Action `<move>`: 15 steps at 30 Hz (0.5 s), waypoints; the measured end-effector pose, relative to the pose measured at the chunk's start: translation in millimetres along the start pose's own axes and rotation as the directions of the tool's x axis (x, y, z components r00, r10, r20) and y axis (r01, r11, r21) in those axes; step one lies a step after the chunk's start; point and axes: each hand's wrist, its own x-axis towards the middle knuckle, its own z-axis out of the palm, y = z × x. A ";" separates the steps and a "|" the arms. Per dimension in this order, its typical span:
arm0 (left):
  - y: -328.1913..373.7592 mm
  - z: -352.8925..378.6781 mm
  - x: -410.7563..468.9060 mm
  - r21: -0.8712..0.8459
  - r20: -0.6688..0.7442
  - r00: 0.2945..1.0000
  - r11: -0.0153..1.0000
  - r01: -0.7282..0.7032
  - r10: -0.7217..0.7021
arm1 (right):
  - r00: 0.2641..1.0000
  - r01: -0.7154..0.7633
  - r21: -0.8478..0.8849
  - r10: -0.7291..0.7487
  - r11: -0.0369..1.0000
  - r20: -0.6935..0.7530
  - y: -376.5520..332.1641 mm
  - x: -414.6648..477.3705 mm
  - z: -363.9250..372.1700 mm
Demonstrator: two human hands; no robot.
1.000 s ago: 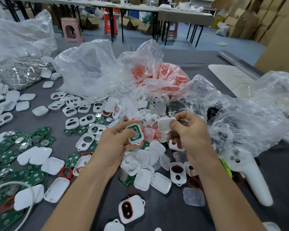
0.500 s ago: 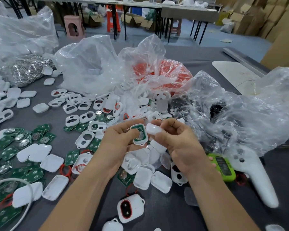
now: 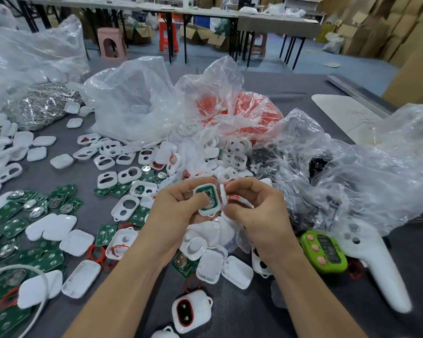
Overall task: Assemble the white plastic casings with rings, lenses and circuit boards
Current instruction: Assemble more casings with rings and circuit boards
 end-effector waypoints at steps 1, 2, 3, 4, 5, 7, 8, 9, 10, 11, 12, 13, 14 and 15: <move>0.0 0.0 -0.1 0.011 -0.016 1.000 1.000 -0.011 0.011 | 1.000 -0.013 0.044 0.013 0.999 0.002 -0.8 -0.3 -0.6; 0.3 0.2 -0.1 0.020 -0.027 0.999 1.000 -0.021 0.022 | 1.000 -0.025 0.083 0.025 0.996 0.005 -1.9 -0.7 -0.7; 0.3 0.1 0.1 0.028 -0.034 0.999 0.999 -0.026 0.027 | 0.999 -0.036 0.108 0.035 0.994 0.007 -2.3 -0.7 -0.9; 0.7 0.4 0.0 0.027 -0.037 0.999 0.999 -0.023 0.024 | 0.999 -0.047 0.122 0.046 0.991 0.008 -3.3 -0.9 -0.5; 1.4 0.7 0.0 0.020 -0.036 0.999 1.000 -0.016 0.017 | 0.999 -0.053 0.120 0.053 0.991 0.003 -4.1 -1.0 -0.4; 2.3 1.4 -0.7 -0.003 -0.027 1.000 1.000 0.002 -0.002 | 0.998 -0.058 0.060 0.060 0.996 -0.026 -4.2 0.2 -1.4; 2.5 1.6 -1.0 -0.012 -0.024 1.000 1.000 0.011 -0.011 | 0.997 -0.057 -0.007 0.057 0.998 -0.051 -4.8 0.4 -2.8; 2.5 1.5 -1.0 -0.015 -0.026 1.000 1.000 0.017 -0.017 | 0.997 -0.034 -0.111 0.026 0.993 -0.078 -4.9 0.0 -5.7; 2.5 1.5 -0.9 -0.014 -0.033 0.999 1.000 0.022 -0.022 | 0.995 0.024 -0.262 -0.050 0.965 -0.092 -5.3 -0.4 -9.6; 2.2 1.3 -0.5 -0.008 -0.043 0.999 1.000 0.026 -0.026 | 0.987 0.097 -0.463 -0.145 0.881 -0.068 -5.0 -0.2 -14.3; 2.3 1.4 -0.2 -0.003 -0.055 0.998 1.000 0.031 -0.031 | 0.980 0.157 -0.642 -0.201 0.751 0.004 -5.9 -0.2 -17.8; 2.7 1.8 -0.2 -0.001 -0.065 0.997 0.999 0.036 -0.036 | 0.978 0.193 -0.753 -0.188 0.629 0.093 -7.3 -0.7 -20.6; 3.3 2.6 -0.1 -0.007 -0.075 0.996 0.999 0.040 -0.041 | 0.978 0.209 -0.798 -0.125 0.566 0.168 -8.1 -1.3 -23.2; 3.5 2.6 -0.1 -0.016 -0.082 0.996 0.999 0.043 -0.044 | 0.977 0.202 -0.809 -0.054 0.551 0.207 -9.8 -2.6 -25.3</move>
